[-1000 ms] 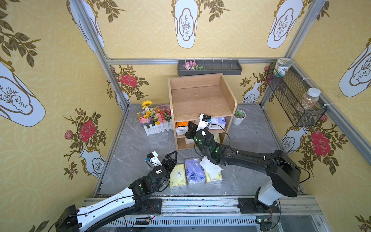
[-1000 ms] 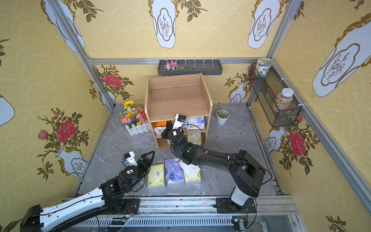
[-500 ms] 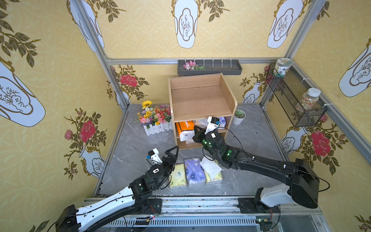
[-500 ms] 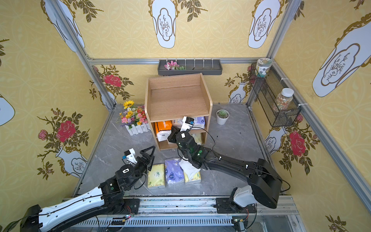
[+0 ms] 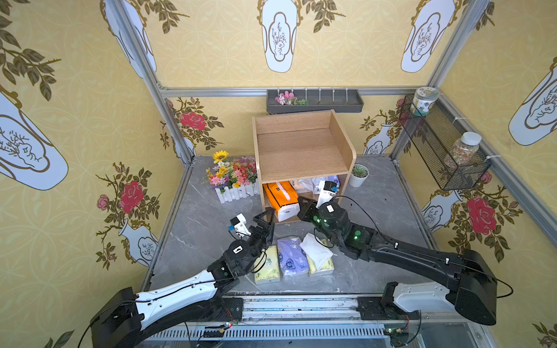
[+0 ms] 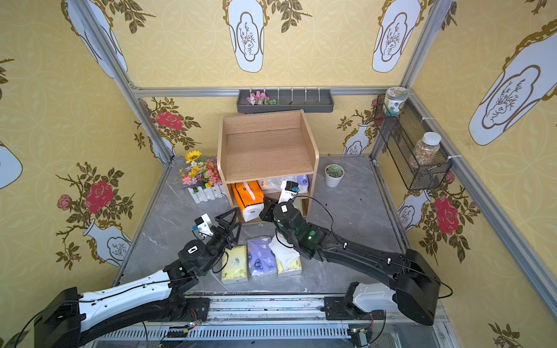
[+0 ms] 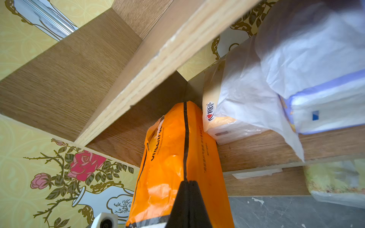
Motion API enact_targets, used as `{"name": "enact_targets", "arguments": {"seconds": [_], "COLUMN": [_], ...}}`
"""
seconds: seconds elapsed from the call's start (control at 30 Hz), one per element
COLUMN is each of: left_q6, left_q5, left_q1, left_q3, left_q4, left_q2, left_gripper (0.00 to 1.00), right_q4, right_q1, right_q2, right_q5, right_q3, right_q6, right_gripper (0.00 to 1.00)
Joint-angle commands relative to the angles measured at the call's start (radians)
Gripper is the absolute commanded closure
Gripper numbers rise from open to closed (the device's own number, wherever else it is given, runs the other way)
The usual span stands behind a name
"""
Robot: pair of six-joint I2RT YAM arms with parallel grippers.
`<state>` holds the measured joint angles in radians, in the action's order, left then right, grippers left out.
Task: Remove the tissue boxes from the shelf
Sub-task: Pick up a box of tissues from the shelf.
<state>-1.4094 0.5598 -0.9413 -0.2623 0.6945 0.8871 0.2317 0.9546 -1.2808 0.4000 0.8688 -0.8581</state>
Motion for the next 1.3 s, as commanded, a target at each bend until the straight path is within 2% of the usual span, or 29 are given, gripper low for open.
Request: {"name": "enact_targets", "arguments": {"seconds": [0.0,0.23,0.57,0.63,0.9,1.13,1.27], "left_q6": [0.02,-0.035,-0.086,-0.092,-0.069,-0.025,0.013], "left_q5": [-0.063,-0.148,-0.215,-0.225,-0.235,-0.252,-0.289], "left_q1": [0.033,0.109,0.151,0.157,0.157,0.157,0.157], "left_q3": [-0.023,-0.07,-0.094,-0.094,-0.108,-0.109,-0.1], "left_q4": [0.097,0.093,0.135,0.155,0.168,0.169,0.169], "left_q2": [0.046,0.143,0.253,0.27,0.279,0.257,0.225], "left_gripper": [0.0,0.0,0.01,0.05,0.33,0.49,0.54], "right_q4": [0.008,0.011,0.009,0.007,-0.017,-0.082,-0.167], "right_q1": [0.001,0.001,0.002,0.001,0.002,0.002,0.001], "right_q2": [0.003,-0.004,-0.005,-0.005,-0.001,0.031,0.086], "right_q5": [-0.024,-0.045,-0.056,-0.058,-0.058,-0.064,-0.084], "right_q3": [0.003,0.007,0.007,0.009,0.014,0.033,0.045], "right_q6": [0.022,0.025,0.021,0.022,0.027,0.087,0.156], "right_gripper": [1.0,1.0,1.0,1.0,1.0,0.58,0.41]}}
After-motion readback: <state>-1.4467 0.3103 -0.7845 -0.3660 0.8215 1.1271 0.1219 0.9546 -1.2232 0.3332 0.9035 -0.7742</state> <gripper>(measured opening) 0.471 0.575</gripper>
